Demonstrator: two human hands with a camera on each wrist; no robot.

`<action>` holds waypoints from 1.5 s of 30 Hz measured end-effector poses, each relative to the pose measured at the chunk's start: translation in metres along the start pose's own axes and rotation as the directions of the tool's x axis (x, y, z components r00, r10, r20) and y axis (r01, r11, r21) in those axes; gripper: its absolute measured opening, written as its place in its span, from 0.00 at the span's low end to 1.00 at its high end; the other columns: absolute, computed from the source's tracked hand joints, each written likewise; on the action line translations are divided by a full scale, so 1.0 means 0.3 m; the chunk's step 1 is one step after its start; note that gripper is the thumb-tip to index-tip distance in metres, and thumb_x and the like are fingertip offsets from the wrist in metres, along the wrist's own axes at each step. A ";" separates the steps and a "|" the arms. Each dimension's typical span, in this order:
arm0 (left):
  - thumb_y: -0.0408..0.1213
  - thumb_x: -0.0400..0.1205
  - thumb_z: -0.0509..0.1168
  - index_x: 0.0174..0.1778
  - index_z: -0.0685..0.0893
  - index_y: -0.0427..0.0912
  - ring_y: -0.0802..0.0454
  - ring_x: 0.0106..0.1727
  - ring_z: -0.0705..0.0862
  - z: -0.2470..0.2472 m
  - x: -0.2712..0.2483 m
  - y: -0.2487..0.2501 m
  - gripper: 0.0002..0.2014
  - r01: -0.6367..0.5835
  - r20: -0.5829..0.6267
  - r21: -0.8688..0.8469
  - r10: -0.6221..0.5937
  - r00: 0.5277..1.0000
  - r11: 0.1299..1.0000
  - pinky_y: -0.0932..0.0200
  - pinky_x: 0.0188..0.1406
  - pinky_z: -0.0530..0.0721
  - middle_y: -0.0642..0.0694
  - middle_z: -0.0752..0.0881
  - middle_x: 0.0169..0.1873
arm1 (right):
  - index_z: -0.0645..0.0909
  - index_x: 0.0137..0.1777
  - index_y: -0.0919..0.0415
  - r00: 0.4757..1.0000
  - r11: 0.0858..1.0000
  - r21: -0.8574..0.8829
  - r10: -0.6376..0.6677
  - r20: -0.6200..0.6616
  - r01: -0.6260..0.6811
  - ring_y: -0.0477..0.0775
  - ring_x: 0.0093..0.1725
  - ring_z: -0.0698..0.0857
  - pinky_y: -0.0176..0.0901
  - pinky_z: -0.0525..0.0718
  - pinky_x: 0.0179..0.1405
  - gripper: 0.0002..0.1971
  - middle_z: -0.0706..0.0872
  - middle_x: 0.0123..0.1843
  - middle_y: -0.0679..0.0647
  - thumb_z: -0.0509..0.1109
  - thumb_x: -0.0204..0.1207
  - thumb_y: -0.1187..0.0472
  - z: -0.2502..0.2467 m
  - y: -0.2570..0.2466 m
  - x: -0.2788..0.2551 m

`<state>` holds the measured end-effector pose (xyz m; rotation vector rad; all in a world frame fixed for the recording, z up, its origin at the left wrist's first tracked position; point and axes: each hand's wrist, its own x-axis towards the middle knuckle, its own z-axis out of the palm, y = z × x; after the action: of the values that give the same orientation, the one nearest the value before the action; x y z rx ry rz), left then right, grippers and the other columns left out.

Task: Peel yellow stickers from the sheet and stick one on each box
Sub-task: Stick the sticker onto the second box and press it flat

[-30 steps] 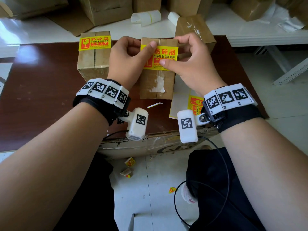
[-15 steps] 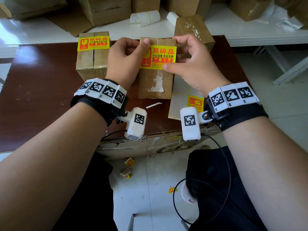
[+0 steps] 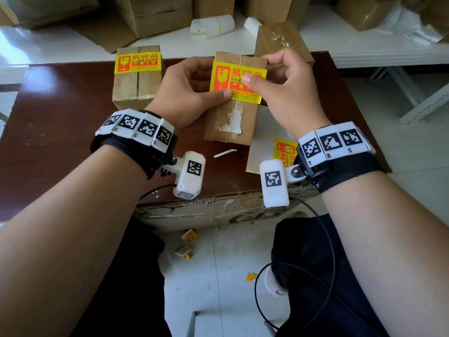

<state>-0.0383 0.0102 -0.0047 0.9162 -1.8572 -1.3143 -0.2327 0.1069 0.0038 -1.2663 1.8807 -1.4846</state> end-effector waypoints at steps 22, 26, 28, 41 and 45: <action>0.43 0.78 0.85 0.63 0.87 0.34 0.53 0.48 0.96 0.039 -0.001 0.015 0.23 0.009 -0.171 -0.061 -0.020 0.985 0.998 0.58 0.48 0.94 0.45 0.95 0.50 | 0.84 0.62 0.53 1.000 1.000 -0.014 -0.007 0.005 0.007 0.42 0.56 0.94 0.51 0.95 0.62 0.23 0.95 0.54 0.46 0.91 0.72 0.53 0.017 -0.016 -0.015; 0.42 0.78 0.84 0.62 0.88 0.36 0.52 0.50 0.96 0.033 0.006 0.008 0.21 0.010 -0.166 -0.060 -0.020 0.986 0.998 0.58 0.49 0.93 0.45 0.96 0.51 | 0.83 0.63 0.53 0.999 0.999 -0.027 -0.024 0.044 0.025 0.41 0.58 0.94 0.49 0.95 0.62 0.26 0.94 0.57 0.46 0.93 0.70 0.56 0.005 -0.010 -0.011; 0.40 0.79 0.83 0.62 0.88 0.37 0.52 0.51 0.96 0.027 0.008 0.006 0.20 0.015 -0.151 -0.068 -0.025 0.988 0.998 0.59 0.50 0.93 0.45 0.96 0.52 | 0.83 0.64 0.51 0.998 0.999 -0.029 -0.023 0.065 0.025 0.45 0.60 0.94 0.51 0.95 0.63 0.28 0.94 0.59 0.47 0.93 0.69 0.56 -0.001 -0.006 -0.008; 0.40 0.79 0.82 0.62 0.87 0.32 0.49 0.51 0.96 0.034 0.007 -0.001 0.21 0.016 -0.169 -0.121 -0.036 0.985 0.993 0.57 0.48 0.93 0.42 0.95 0.51 | 0.85 0.65 0.53 0.997 0.999 0.017 0.026 0.069 -0.027 0.41 0.61 0.92 0.42 0.92 0.66 0.21 0.94 0.59 0.47 0.88 0.77 0.55 0.000 -0.022 -0.009; 0.43 0.78 0.84 0.61 0.86 0.33 0.50 0.50 0.96 0.044 0.009 -0.003 0.23 -0.001 -0.186 -0.095 -0.017 0.982 0.995 0.54 0.50 0.95 0.43 0.96 0.50 | 0.83 0.59 0.51 1.000 1.000 -0.006 -0.015 0.020 0.015 0.32 0.52 0.91 0.33 0.90 0.54 0.17 0.93 0.53 0.44 0.87 0.78 0.56 0.014 -0.026 -0.017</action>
<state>-0.0506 0.0139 -0.0088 0.9633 -1.6358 -1.2646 -0.2238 0.1089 0.0086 -1.2961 1.8687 -1.4689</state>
